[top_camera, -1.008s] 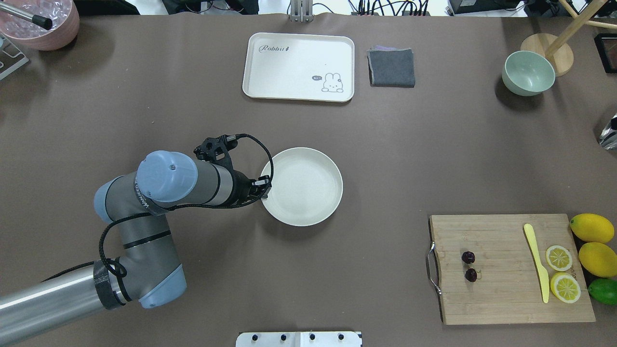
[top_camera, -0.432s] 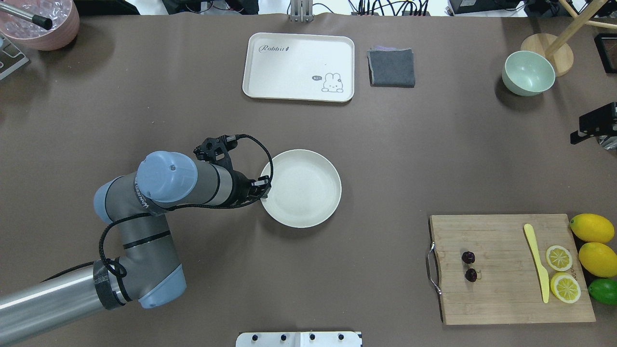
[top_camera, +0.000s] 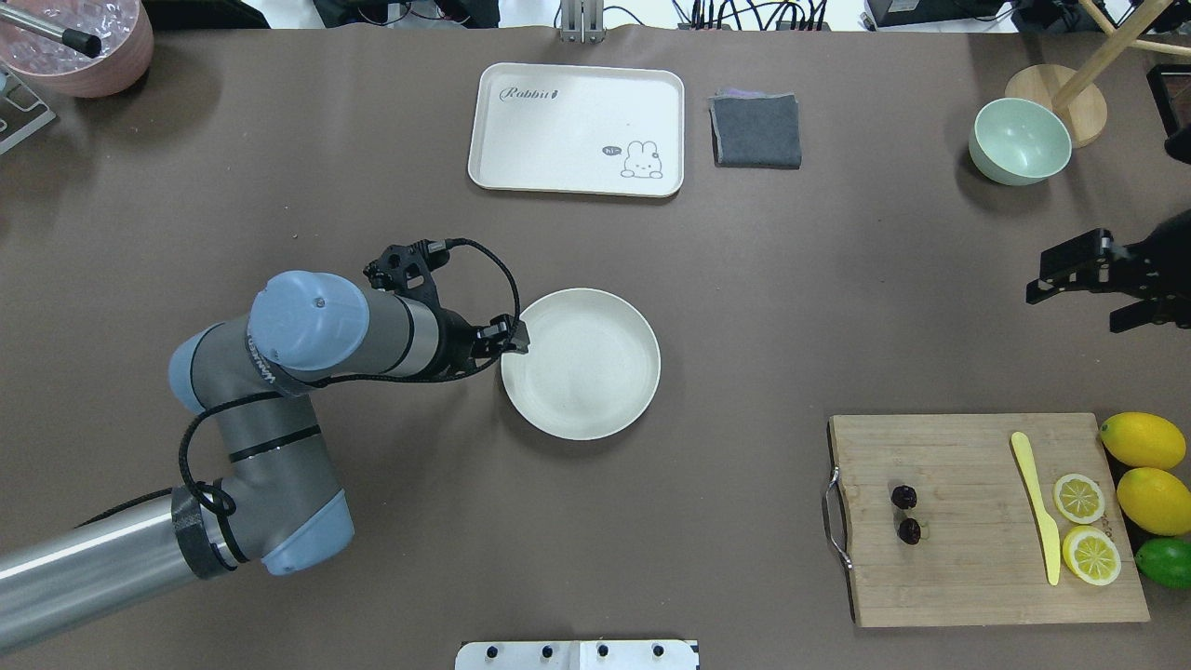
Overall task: Place red cherry on plate
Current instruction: 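Withdraw the left gripper from the plate while the right gripper reaches the cutting board, then grasp the dark cherry pair by the stem with the right gripper and lift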
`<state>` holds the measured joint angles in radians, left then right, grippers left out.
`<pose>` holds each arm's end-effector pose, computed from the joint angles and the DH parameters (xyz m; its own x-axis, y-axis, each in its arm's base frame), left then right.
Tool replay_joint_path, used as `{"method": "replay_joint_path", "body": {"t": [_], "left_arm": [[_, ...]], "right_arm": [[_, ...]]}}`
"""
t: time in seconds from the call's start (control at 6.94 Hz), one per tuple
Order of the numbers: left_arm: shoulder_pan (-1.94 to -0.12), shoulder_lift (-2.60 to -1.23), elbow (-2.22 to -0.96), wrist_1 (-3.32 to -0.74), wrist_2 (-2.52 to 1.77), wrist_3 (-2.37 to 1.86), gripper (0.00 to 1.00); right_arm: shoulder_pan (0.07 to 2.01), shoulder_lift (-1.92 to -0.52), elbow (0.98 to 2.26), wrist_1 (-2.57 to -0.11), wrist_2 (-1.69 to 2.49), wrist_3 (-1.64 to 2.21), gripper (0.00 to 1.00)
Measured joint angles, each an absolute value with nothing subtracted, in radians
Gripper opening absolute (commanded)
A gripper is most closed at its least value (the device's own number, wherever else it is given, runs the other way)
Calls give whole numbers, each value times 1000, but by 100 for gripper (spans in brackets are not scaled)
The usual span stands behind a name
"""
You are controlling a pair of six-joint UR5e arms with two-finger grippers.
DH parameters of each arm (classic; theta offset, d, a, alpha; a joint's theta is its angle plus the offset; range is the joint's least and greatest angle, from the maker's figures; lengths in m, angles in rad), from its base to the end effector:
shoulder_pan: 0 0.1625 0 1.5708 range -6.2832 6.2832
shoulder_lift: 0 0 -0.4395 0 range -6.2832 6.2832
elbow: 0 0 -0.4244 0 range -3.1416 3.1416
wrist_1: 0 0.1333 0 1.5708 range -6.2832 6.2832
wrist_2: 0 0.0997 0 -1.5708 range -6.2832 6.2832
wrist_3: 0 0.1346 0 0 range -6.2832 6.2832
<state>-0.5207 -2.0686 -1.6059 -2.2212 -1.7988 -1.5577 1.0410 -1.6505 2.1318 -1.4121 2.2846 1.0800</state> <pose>0.5860 -0.4546 0.2903 0.3317 -0.1755 -0.9269 0.2988 0.9515 -0.0733 -0.2046 -0.4387 0.4262 0.5718 0.2714 0.7742 -0.2099 0.9607 -0.1817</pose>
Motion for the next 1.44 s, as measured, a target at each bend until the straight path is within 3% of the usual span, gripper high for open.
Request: {"method": "replay_joint_path", "body": {"t": [0.72,1.15,1.3,1.44], "left_arm": [[-792,-2057,-1667,-2043,-1962,-1173,98],[-829,-2045,-1670,-2026,-1970,-986,98],[-830,-2038,-1670,-2029,-1963,-977,98],[-831,-2031,-1671,-2032,-1949,-975,98]], "right_arm": [[581,-1670,2202,-1310,1964,1372,99],[404,-1727,2201,-1275,1844,1426,97],[386,-1741,2197,-1274,1837,1423,90],[376,-1747,2187,-1273,1835,1421,68]]}}
